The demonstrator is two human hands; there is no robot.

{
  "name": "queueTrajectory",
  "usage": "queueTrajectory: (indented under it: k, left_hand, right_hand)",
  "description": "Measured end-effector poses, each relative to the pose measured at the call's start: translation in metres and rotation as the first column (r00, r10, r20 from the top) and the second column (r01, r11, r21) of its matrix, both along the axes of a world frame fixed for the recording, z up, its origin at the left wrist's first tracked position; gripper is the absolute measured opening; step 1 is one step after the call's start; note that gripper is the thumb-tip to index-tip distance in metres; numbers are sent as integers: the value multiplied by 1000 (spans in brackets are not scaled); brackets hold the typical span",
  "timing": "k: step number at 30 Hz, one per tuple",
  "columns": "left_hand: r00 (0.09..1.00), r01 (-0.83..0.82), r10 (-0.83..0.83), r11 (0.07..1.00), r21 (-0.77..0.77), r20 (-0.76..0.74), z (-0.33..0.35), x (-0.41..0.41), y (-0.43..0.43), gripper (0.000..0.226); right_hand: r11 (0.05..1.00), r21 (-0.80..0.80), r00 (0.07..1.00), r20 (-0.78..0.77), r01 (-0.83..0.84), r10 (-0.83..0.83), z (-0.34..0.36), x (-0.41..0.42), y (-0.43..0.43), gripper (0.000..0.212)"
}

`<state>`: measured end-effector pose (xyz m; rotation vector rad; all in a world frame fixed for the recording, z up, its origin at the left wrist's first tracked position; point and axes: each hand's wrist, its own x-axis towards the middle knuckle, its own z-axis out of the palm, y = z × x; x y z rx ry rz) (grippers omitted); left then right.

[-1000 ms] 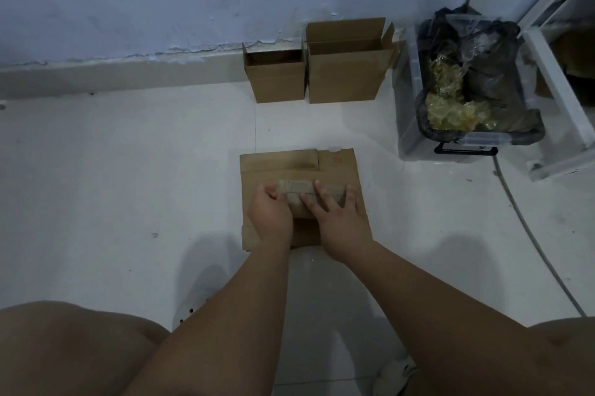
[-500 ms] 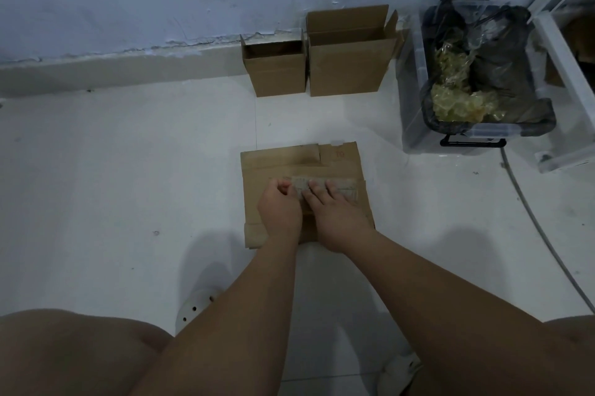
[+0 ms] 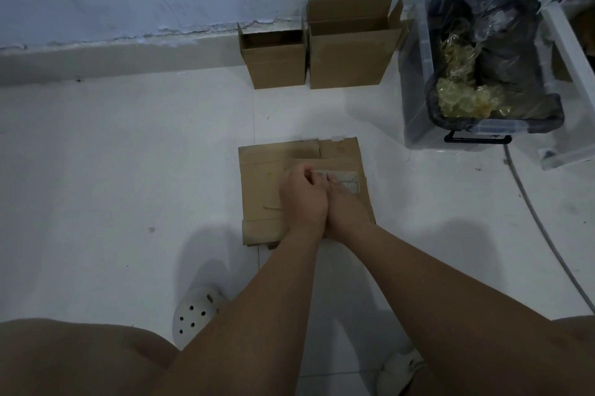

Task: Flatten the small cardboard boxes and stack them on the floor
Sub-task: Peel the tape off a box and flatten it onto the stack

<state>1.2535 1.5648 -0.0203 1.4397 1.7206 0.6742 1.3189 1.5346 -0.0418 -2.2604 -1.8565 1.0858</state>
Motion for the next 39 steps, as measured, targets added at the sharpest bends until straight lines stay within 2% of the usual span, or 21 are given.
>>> queueTrajectory:
  k: [3, 6, 7, 8, 11, 13, 14, 16, 17, 18, 19, 21, 22, 24, 27, 31, 36, 39]
  left_hand:
    - [998, 59, -59, 997, 42, -8, 5, 8, -5, 12]
    - [994, 109, -106, 989, 100, -35, 8, 12, -13, 15]
    - [989, 143, -138, 982, 124, -48, 8, 12, -18, 16]
    - [983, 183, -176, 972, 148, -54, 9, 12, -22, 18]
    - [940, 339, -314, 898, 282, -130, 12, 10, -29, 28]
    - [920, 386, -335, 867, 315, -206, 12, 7, -27, 39]
    - [934, 343, -291, 890, 299, -207, 11, 5, -25, 46]
    - [985, 133, -100, 959, 249, -140, 6, -2, -20, 57]
    - [994, 45, -25, 979, 197, -106, 3, -7, -17, 58]
    - [995, 24, -13, 993, 120, -95, -1, -11, -13, 56]
    - [990, 76, -72, 996, 35, -118, -6, -13, -8, 52]
    - [926, 294, -311, 950, -110, -215, -18, -14, -2, 45]
    - [870, 386, -414, 910, -153, -268, -23, -14, 0, 46]
    - [778, 487, -513, 857, -167, -363, -31, -16, -2, 49]
    - [695, 548, -561, 818, -174, -449, -38, -18, -12, 53]
    - [649, 570, -579, 800, -189, -494, -44, -17, -18, 57]
    - [613, 601, -589, 780, -173, -526, -51, -20, -24, 72]
    - [658, 583, -561, 802, -132, -503, -52, -23, -29, 82]
  right_hand:
    - [978, 134, 986, -79, 158, -148, 1, -2, -1, 31]
    - [925, 228, 944, -206, 303, -258, -3, 1, -3, 19]
    - [898, 227, 911, -269, 377, -314, -2, 2, -4, 18]
    - [882, 221, 895, -267, 417, -356, -1, 6, -3, 20]
    - [846, 167, 850, -264, 506, -456, 1, 14, 0, 41]
    - [814, 162, 815, -290, 558, -502, -1, 21, 4, 46]
    - [783, 147, 779, -319, 604, -541, -3, 24, 7, 42]
    - [707, 68, 676, -368, 704, -638, -4, 25, 11, 27]
    - [684, 28, 641, -377, 729, -669, -5, 25, 13, 22]
    - [657, -3, 606, -386, 754, -696, -6, 26, 13, 22]
    - [635, -23, 574, -403, 772, -713, -7, 27, 12, 23]
    - [604, -62, 523, -437, 794, -732, -7, 28, 12, 24]
    - [592, -85, 499, -449, 802, -741, -6, 28, 12, 23]
    - [563, -137, 442, -481, 815, -757, -3, 26, 15, 19]
    - [539, -187, 383, -520, 821, -763, 0, 25, 17, 15]
    - [506, -203, 326, -558, 838, -763, 2, 29, 15, 12]
    - [486, -188, 315, -556, 853, -769, 3, 36, 9, 11]
    - [497, -184, 342, -527, 848, -778, 4, 40, 3, 12]
